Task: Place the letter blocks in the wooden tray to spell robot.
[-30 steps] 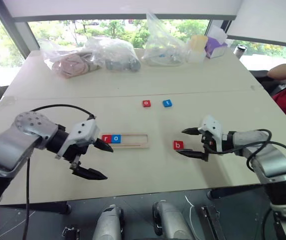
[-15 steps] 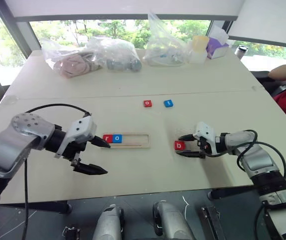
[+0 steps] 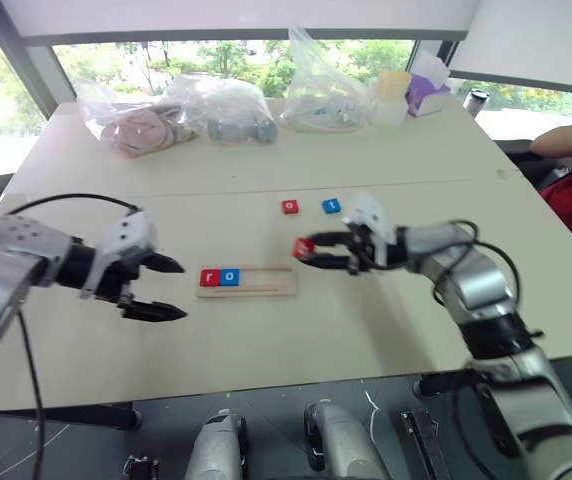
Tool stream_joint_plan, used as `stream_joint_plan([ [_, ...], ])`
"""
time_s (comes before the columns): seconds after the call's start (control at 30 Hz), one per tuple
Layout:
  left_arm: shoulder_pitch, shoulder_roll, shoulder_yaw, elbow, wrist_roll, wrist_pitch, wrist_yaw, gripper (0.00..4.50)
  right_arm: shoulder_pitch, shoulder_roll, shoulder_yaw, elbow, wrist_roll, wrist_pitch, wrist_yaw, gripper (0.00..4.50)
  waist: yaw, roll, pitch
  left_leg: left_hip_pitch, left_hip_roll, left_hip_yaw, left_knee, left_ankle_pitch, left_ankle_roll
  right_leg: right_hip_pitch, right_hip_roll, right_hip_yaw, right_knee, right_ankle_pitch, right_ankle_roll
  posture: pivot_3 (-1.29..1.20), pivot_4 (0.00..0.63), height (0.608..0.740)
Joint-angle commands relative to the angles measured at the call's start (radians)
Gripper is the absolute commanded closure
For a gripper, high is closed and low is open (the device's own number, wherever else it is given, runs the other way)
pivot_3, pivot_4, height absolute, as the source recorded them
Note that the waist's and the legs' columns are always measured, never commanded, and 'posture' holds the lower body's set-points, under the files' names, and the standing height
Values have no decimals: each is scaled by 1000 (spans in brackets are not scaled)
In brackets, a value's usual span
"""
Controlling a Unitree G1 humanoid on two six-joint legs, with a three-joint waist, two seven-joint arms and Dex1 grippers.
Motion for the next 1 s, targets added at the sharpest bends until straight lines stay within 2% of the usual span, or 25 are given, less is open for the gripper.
stream_joint_plan([
  [0.03, 61, 26, 54, -2, 25, -47, 8, 0, -53, 57, 68, 119, -66, -63, -13, 3323, 5, 0, 0, 0, 0, 0, 0, 0, 0, 0, -1, 0, 0, 0, 0, 0, 150, 740],
  [0.23, 145, 7, 166, -93, -61, 52, 52, 0, -137, 118, 159, 350, -165, -220, 42, 3323, 23, 0, 0, -5, -2, 5, 2, 0, 0, 0, -7, 1, -4, 0, 0, 0, 150, 740],
  [0.4, 202, -1, 208, -144, -83, 81, 84, 0, -172, 132, 196, 424, -210, -260, 97, 3323, 25, 0, 0, -4, -2, 5, 3, 0, 0, 0, -6, 1, -4, 1, 0, 0, 150, 740],
  [1.0, 183, -39, 179, -165, -95, 96, 131, 0, -195, 169, 163, 542, -258, -289, 104, 3323, 23, 0, 0, -2, -2, 4, 2, 0, 0, 0, -4, 0, -1, 1, 0, 0, 150, 740],
])
